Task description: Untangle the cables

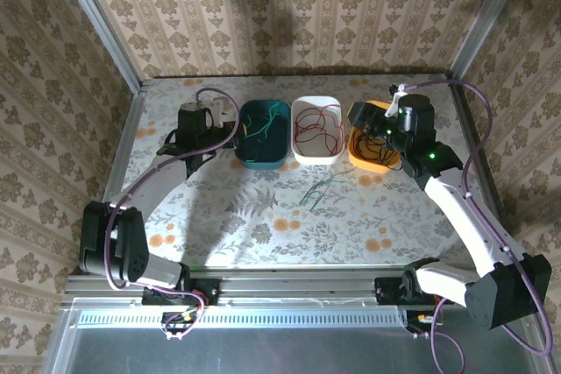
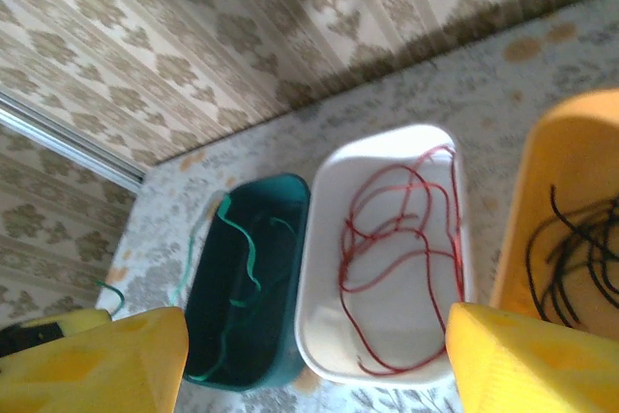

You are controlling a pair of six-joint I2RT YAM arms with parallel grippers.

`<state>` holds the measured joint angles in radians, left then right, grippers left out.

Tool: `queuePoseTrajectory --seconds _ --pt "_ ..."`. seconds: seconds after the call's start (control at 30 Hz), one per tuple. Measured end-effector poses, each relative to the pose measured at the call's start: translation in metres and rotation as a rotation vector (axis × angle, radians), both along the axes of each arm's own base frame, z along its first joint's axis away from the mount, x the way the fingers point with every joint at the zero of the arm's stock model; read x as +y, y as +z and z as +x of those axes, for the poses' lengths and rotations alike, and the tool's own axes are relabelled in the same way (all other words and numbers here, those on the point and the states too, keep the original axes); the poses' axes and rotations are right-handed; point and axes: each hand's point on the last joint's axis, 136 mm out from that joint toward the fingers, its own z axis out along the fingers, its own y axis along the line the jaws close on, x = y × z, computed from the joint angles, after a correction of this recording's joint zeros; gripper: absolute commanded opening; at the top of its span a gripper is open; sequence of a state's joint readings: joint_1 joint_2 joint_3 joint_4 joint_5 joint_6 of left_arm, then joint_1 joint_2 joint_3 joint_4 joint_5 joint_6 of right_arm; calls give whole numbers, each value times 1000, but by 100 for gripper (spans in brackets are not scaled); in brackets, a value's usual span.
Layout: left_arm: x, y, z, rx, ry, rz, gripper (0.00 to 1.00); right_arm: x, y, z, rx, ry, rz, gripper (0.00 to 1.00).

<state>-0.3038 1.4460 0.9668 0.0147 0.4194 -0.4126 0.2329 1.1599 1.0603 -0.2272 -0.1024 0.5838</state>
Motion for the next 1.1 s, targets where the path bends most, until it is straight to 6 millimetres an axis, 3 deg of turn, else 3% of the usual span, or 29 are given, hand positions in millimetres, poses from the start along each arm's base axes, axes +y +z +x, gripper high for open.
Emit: queuePoseTrajectory --seconds 0.17,0.4,0.7,1.1 --pt "4 -30 19 124 78 38 0 -2 -16 -1 65 -6 -19 72" --pt "10 -70 39 278 180 115 0 -3 -20 -5 95 -8 -36 72" --pt "-21 -85 61 315 181 234 0 2 -31 -11 143 20 -78 72" --pt "-16 -132 60 403 196 387 0 21 -35 -16 163 97 -134 72"
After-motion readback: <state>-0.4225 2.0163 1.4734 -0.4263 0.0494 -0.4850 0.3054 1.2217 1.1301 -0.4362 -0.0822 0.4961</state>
